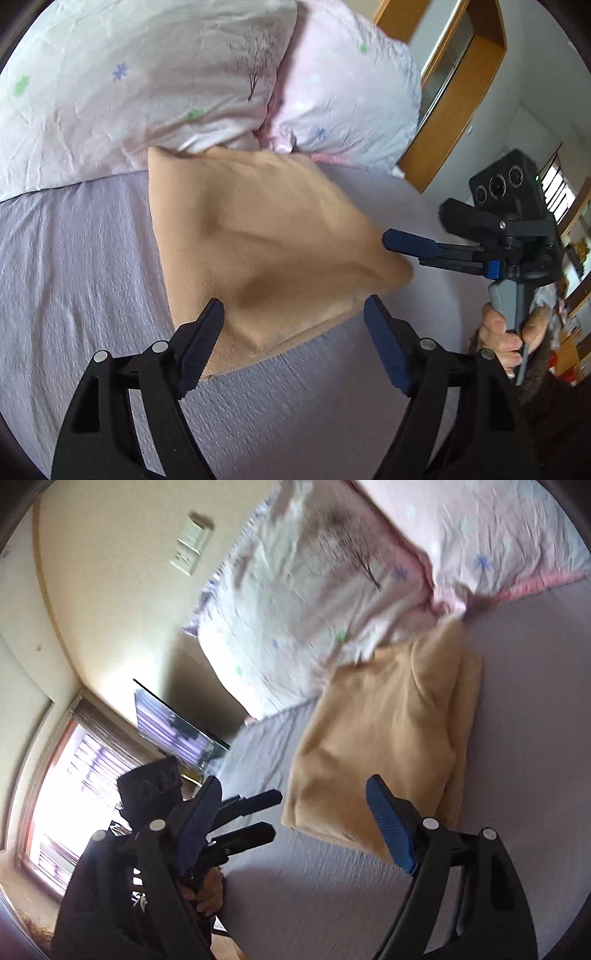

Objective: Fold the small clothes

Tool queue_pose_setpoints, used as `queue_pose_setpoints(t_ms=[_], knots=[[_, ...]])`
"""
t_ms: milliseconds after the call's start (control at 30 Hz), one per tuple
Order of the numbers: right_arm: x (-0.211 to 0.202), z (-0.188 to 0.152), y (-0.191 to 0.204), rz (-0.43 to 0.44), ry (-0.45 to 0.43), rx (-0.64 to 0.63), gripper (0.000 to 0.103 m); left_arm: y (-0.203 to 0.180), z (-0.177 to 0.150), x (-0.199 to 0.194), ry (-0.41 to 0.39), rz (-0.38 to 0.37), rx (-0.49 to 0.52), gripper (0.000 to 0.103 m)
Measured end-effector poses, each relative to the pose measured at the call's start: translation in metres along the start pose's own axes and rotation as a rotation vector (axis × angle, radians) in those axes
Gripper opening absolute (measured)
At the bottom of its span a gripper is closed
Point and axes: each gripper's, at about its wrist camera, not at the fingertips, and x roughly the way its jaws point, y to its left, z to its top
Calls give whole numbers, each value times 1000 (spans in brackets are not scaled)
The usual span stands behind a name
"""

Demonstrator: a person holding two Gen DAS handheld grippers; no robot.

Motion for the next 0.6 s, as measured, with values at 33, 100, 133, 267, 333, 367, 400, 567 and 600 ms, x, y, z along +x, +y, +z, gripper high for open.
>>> queue_pose_setpoints(t_ms=[33,100,133,267,333,367,400,567,600], knots=[[6,0,-12,-68,10,36,81,1,-2,7,24,21,1,79],[16,-2,-33,-173,54,86,80,1,-8,22,67,62,21,79],[12,-4,-35,-151,43,97,79,0,-11,23,65,72,34,79],[-22,-15,-2,-222,-47,-25,97,2,-19,0,6,50,16,90],[-40,-29,15,-331,-129,-106,101,7,-26,-14,-30,106,0,102],[-43,-36,21,-398,-150,-129,101,9,-32,-19,-37,157,-4,102],[-44,-44,25,-499,-154,-142,101,11,-35,-20,-29,194,-7,102],[-15,-68,27,-672,-60,-190,101,12,-47,-9,67,341,9,102],[-7,-73,26,-678,-33,-197,101,12,-48,-6,81,345,9,102]])
